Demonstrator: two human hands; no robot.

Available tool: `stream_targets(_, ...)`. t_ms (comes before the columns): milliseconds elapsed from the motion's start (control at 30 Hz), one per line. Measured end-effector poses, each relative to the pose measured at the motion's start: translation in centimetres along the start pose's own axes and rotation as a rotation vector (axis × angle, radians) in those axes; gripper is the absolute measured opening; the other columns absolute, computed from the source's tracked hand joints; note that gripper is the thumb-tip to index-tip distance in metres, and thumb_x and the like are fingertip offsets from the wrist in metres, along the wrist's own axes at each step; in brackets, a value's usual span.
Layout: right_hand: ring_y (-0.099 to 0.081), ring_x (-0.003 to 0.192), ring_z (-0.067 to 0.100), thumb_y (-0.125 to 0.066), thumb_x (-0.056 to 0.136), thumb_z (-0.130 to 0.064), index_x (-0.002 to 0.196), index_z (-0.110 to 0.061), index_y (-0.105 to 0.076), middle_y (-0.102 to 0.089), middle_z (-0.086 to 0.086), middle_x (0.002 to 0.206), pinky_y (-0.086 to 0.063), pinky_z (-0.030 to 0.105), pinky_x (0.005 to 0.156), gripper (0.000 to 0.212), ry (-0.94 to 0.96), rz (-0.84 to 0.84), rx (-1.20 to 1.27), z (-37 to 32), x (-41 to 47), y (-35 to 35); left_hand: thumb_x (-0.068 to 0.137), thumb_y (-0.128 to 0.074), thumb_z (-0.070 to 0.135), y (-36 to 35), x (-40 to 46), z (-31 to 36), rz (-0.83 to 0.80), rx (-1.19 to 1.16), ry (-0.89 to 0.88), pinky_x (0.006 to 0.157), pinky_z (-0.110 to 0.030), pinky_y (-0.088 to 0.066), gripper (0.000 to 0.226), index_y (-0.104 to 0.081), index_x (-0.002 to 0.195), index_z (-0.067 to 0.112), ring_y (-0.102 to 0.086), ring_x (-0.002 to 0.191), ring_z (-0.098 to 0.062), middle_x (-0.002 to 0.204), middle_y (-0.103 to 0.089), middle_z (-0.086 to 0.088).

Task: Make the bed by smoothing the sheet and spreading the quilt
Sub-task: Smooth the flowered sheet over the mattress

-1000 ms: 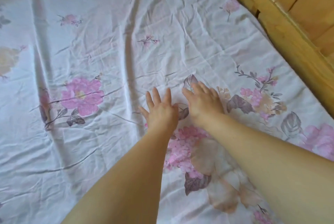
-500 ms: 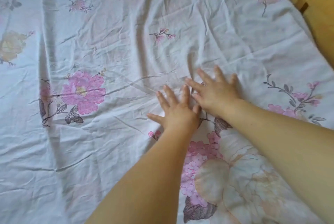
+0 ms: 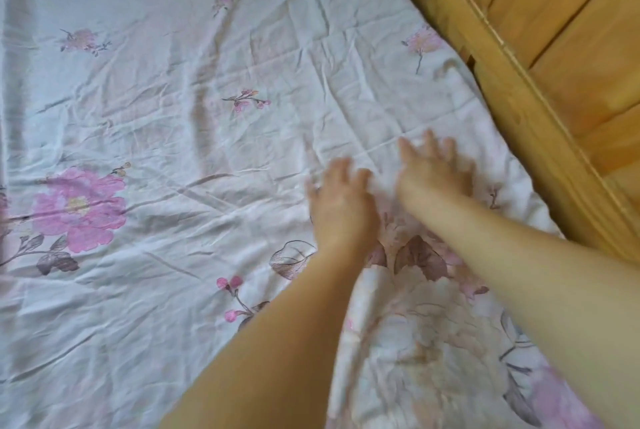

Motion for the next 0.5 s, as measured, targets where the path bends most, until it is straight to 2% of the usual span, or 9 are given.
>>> stream_targets(67,0.009,0.147,0.028,-0.029,0.100,-0.037,0.147,-0.046,-0.009,0.009,-0.009,0.160,-0.009,0.063,0.112,0.052,0.251,-0.038,0.009,-3.6,-1.0,-1.1,0.094,-0.028,0.032,0.2,0.5,-4.7,-0.061,0.148,0.314,0.109,-0.066,-0.002,0.048,-0.032,0.142,0.035,0.002,0.147,-0.030,0.160,-0.004,-0.001)
stream_targets(100,0.011,0.147,0.026,-0.024,0.101,-0.041,0.145,-0.051,-0.007,0.009,-0.013,0.159,-0.008,0.067,0.109,0.049,0.338,-0.054,-0.020,-4.3,-1.4,-2.0,0.096,-0.030,0.037,-0.1,0.4,-6.0,-0.147,0.146,0.398,0.106,-0.071,0.002,0.049,-0.022,0.144,0.041,0.012,0.146,-0.030,0.160,0.005,0.003)
stream_targets(133,0.012,0.147,0.026,-0.022,0.100,-0.046,0.144,-0.055,-0.003,0.010,-0.016,0.158,-0.008,0.070,0.106,0.048,0.375,-0.063,-0.058,-4.1,-1.3,-2.7,0.096,-0.029,0.041,-0.5,0.2,-6.2,-0.208,0.149,0.389,0.104,-0.074,0.005,0.051,-0.015,0.145,0.045,0.016,0.145,-0.031,0.159,0.009,0.006)
stream_targets(200,0.008,0.146,0.028,-0.025,0.098,-0.052,0.142,-0.057,-0.002,0.008,-0.017,0.158,-0.011,0.070,0.104,0.050,0.323,-0.046,-0.105,-1.8,-0.1,-3.0,0.096,-0.032,0.039,-2.1,-0.2,-4.4,-0.289,0.183,0.166,0.100,-0.076,0.009,0.052,-0.014,0.143,0.048,0.017,0.145,-0.029,0.159,0.008,0.009)
stream_targets(267,-0.004,0.145,0.031,-0.026,0.095,-0.053,0.143,-0.053,-0.010,0.001,-0.011,0.158,-0.019,0.066,0.106,0.051,0.192,-0.040,-0.085,1.8,1.6,-2.4,0.095,-0.037,0.034,-3.8,-1.0,-1.1,-0.390,0.144,-0.078,0.101,-0.075,0.010,0.045,-0.030,0.138,0.047,0.010,0.146,-0.024,0.158,-0.002,0.008)
stream_targets(333,-0.023,0.140,0.036,-0.025,0.091,-0.051,0.144,-0.047,-0.015,-0.012,-0.001,0.157,-0.031,0.059,0.106,0.054,-0.006,-0.103,-0.054,5.3,3.3,-0.9,0.095,-0.042,0.031,-4.2,-1.7,2.0,-0.512,0.036,-0.248,0.106,-0.071,0.006,0.036,-0.051,0.128,0.040,-0.009,0.146,-0.016,0.155,-0.023,0.008)
stream_targets(367,-0.032,0.136,0.038,-0.030,0.090,-0.044,0.144,-0.041,-0.019,-0.023,0.006,0.154,-0.036,0.056,0.103,0.055,-0.123,-0.115,-0.042,6.2,3.7,0.1,0.094,-0.044,0.029,-3.7,-1.6,2.8,-0.517,-0.046,-0.289,0.111,-0.066,-0.002,0.034,-0.059,0.124,0.034,-0.022,0.142,-0.014,0.150,-0.035,0.008)
stream_targets(433,-0.035,0.133,0.039,-0.038,0.090,-0.028,0.145,-0.029,-0.025,-0.031,0.013,0.148,-0.037,0.055,0.103,0.056,-0.247,-0.099,-0.062,5.6,3.3,1.0,0.092,-0.043,0.027,-2.4,-0.8,2.7,-0.394,-0.104,-0.226,0.115,-0.053,-0.016,0.037,-0.061,0.124,0.026,-0.035,0.137,-0.017,0.147,-0.040,0.003)
stream_targets(500,-0.019,0.142,0.035,-0.036,0.096,-0.027,0.148,-0.033,-0.020,-0.016,0.009,0.156,-0.028,0.056,0.110,0.055,-0.056,-0.038,-0.060,2.5,1.8,0.7,0.093,-0.042,0.025,-1.4,-0.4,-0.1,-0.234,0.033,0.040,0.115,-0.057,-0.007,0.044,-0.044,0.137,0.031,-0.014,0.145,-0.022,0.155,-0.021,-0.001)
Point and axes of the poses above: each hand's wrist, its own x-axis towards the middle knuckle, its own y-axis out of the back of the hand, z = x × y, the point moved 4 cm from there along x, towards the middle knuckle
